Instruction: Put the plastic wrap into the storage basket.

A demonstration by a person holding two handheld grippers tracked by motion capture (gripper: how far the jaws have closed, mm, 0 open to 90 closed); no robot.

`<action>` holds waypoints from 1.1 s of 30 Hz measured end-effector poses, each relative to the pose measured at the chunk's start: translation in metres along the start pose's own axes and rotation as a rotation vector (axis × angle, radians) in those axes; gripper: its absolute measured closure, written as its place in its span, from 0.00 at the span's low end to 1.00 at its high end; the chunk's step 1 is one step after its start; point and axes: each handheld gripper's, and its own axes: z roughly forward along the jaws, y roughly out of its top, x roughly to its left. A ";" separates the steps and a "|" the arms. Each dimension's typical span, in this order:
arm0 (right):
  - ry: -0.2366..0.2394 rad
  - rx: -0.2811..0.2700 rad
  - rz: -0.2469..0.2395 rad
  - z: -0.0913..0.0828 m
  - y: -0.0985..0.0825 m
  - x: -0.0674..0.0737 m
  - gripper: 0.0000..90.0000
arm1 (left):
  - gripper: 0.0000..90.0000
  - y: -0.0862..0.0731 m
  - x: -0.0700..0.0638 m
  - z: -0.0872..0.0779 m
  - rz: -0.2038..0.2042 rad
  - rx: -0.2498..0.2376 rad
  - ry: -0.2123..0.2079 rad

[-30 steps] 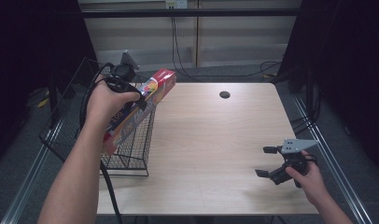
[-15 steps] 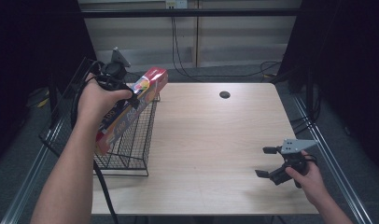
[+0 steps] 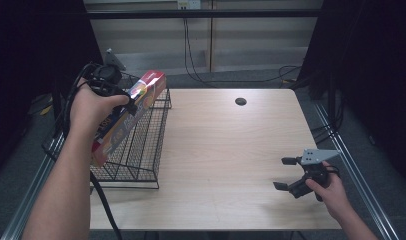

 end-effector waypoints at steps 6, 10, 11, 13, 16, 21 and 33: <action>-0.005 -0.003 0.001 0.000 0.001 0.001 0.02 | 0.49 -0.003 0.005 -0.003 -0.012 -0.003 0.013; -0.005 -0.002 0.000 0.000 0.001 0.001 0.02 | 0.49 -0.004 0.009 -0.004 -0.020 0.002 0.016; -0.005 -0.002 0.000 0.000 0.001 0.001 0.02 | 0.49 -0.005 0.010 -0.004 -0.024 0.002 0.015; -0.012 -0.005 -0.002 -0.001 0.000 0.001 0.02 | 0.49 -0.006 0.013 -0.005 -0.030 0.008 0.018; -0.011 -0.005 -0.003 -0.001 0.000 0.001 0.02 | 0.49 -0.006 0.014 -0.007 -0.039 0.000 0.022; -0.014 -0.006 -0.005 -0.001 0.000 0.001 0.02 | 0.49 -0.008 0.018 -0.009 -0.054 0.000 0.034; -0.008 -0.009 -0.004 -0.001 0.001 0.001 0.02 | 0.49 -0.015 0.030 -0.013 -0.090 -0.009 0.062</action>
